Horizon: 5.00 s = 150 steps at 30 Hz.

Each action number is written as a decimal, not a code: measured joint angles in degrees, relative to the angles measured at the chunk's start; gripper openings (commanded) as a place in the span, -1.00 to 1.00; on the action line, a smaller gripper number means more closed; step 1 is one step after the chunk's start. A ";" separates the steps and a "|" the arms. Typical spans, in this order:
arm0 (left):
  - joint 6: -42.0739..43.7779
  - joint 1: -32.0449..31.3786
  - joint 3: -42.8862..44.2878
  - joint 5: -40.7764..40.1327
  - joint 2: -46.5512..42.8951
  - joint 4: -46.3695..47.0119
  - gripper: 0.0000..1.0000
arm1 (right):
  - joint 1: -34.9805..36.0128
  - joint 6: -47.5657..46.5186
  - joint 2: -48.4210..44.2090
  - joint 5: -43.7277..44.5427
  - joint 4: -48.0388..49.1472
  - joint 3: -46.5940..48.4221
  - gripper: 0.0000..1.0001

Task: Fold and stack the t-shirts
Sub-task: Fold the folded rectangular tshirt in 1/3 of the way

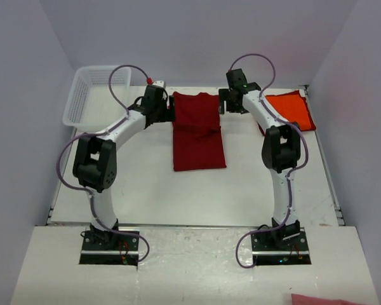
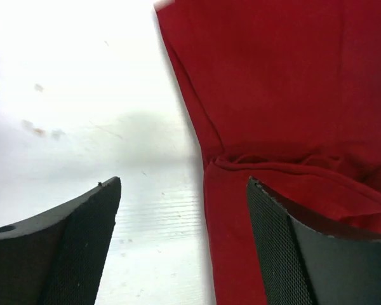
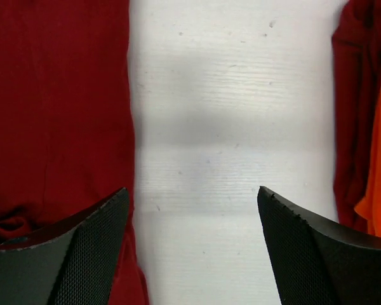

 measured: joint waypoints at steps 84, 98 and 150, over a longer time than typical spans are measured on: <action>-5.99 -2.69 -23.96 20.28 -9.27 12.26 -1.00 | 4.52 9.27 -12.87 -28.63 10.45 -32.24 -1.00; -9.38 -2.82 -33.33 27.12 -7.58 21.16 -1.00 | 9.79 15.91 -17.97 -24.48 19.10 -46.10 -1.00; -6.32 -6.67 -25.29 21.77 -9.05 11.67 -1.00 | 14.84 18.27 -27.23 -8.37 9.03 -44.83 -1.00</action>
